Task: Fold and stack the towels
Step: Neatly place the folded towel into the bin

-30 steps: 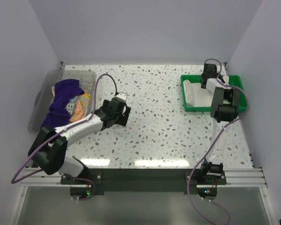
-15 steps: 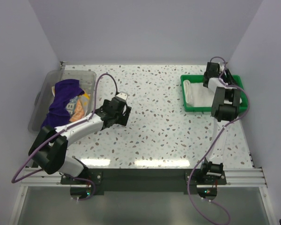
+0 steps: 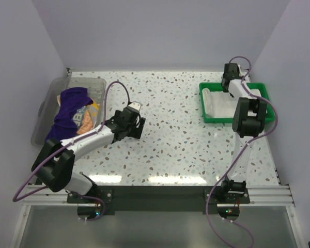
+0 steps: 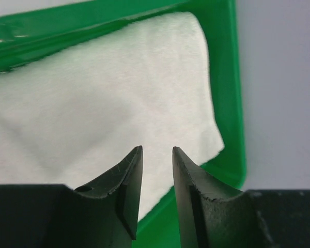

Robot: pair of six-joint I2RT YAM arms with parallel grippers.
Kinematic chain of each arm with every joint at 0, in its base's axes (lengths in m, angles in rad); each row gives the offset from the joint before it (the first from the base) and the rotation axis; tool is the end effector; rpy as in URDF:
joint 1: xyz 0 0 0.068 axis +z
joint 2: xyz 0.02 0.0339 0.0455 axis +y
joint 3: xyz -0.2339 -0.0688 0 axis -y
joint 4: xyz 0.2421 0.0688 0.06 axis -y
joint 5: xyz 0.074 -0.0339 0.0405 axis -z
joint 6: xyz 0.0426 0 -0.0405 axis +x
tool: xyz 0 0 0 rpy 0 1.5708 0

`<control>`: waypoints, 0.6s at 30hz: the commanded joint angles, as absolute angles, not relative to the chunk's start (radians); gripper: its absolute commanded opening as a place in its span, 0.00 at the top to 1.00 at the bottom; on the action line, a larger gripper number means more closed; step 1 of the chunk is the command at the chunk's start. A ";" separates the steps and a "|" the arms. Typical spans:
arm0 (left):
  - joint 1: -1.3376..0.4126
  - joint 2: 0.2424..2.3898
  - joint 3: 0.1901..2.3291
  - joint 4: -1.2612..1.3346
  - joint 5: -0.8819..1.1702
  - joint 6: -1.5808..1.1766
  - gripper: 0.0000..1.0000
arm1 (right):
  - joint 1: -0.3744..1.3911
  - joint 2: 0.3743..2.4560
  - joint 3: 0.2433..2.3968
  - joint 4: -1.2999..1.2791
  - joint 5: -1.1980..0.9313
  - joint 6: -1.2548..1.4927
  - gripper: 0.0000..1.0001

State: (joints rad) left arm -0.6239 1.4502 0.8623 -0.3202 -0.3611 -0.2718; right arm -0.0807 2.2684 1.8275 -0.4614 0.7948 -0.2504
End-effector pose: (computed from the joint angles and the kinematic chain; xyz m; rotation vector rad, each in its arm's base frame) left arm 0.2495 -0.1611 0.1716 0.2715 2.3851 0.0373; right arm 0.4752 -0.0689 0.1622 0.1443 2.4072 -1.1245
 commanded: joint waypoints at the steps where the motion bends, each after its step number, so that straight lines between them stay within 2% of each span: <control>1: -0.621 1.427 0.881 -0.299 -0.345 -0.296 0.00 | -0.084 2.235 1.873 -0.571 0.615 -0.086 0.67; 18: -0.620 1.381 0.851 -0.324 -0.347 -0.334 0.00 | -0.136 2.388 1.959 -0.672 0.578 -0.066 0.66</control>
